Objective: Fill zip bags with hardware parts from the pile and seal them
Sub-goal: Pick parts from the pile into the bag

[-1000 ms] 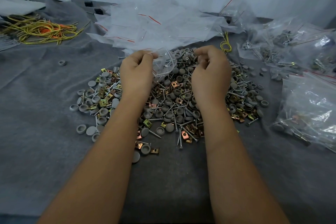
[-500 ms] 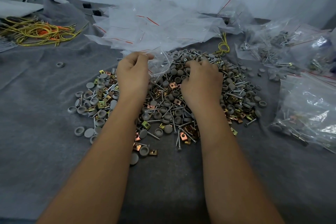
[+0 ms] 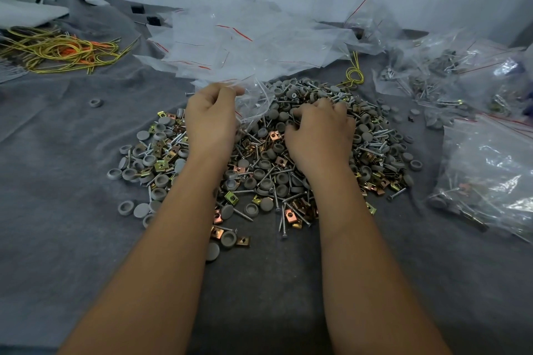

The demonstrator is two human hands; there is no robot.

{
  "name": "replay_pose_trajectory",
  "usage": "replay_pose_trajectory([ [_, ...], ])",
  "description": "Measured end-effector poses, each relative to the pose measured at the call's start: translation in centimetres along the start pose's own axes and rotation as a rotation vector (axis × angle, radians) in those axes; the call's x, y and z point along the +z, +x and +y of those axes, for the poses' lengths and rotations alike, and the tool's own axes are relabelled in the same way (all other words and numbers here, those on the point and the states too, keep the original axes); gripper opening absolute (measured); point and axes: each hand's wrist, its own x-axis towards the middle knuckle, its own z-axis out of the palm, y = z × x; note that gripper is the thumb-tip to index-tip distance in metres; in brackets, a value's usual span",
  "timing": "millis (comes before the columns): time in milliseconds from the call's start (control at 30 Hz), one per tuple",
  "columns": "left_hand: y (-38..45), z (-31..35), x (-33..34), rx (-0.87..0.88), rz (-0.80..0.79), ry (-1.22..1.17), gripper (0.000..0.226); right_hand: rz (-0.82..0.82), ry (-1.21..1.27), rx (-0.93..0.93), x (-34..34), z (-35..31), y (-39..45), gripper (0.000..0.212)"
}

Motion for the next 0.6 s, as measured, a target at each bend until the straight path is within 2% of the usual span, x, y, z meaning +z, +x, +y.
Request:
replay_pose_trajectory([
  [600, 0.0, -0.04, 0.11, 0.014, -0.009, 0.026, 0.025, -0.046, -0.002, 0.021, 0.42, -0.33, -0.04, 0.02],
])
